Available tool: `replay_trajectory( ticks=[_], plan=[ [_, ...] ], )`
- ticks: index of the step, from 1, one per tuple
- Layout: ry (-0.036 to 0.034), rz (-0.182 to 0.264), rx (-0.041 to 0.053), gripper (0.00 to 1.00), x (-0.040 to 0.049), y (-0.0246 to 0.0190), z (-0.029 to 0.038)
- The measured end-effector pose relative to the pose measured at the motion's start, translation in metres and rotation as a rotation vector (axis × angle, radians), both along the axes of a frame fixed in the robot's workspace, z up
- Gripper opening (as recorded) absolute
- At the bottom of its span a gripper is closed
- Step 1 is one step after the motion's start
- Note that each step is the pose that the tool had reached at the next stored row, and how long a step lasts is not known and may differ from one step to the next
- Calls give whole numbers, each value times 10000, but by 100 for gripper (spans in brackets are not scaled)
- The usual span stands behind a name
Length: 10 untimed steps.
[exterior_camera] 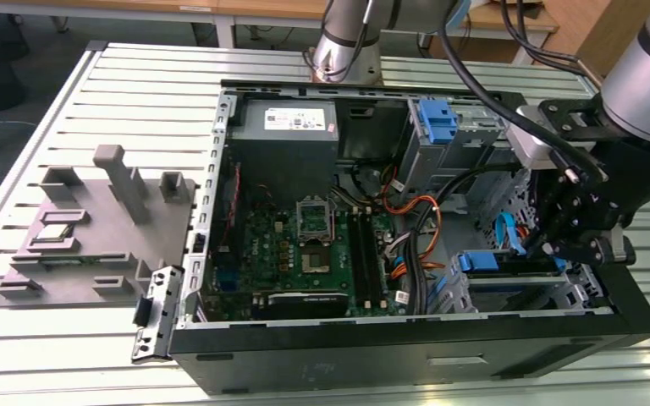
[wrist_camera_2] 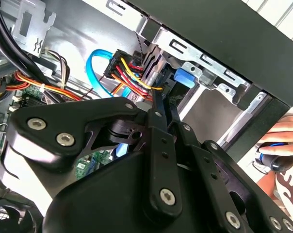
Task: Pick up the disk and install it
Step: 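Insert the second disk wire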
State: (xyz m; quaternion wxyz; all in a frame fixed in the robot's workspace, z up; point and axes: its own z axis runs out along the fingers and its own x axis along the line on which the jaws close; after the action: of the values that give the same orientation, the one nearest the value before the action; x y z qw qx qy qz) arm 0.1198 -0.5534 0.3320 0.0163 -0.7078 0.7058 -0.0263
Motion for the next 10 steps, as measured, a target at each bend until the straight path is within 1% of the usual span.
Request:
replay_trajectory(
  ticks=[10],
  plan=[
    [2, 4, -2, 16, 0, 0, -12]
  ],
)
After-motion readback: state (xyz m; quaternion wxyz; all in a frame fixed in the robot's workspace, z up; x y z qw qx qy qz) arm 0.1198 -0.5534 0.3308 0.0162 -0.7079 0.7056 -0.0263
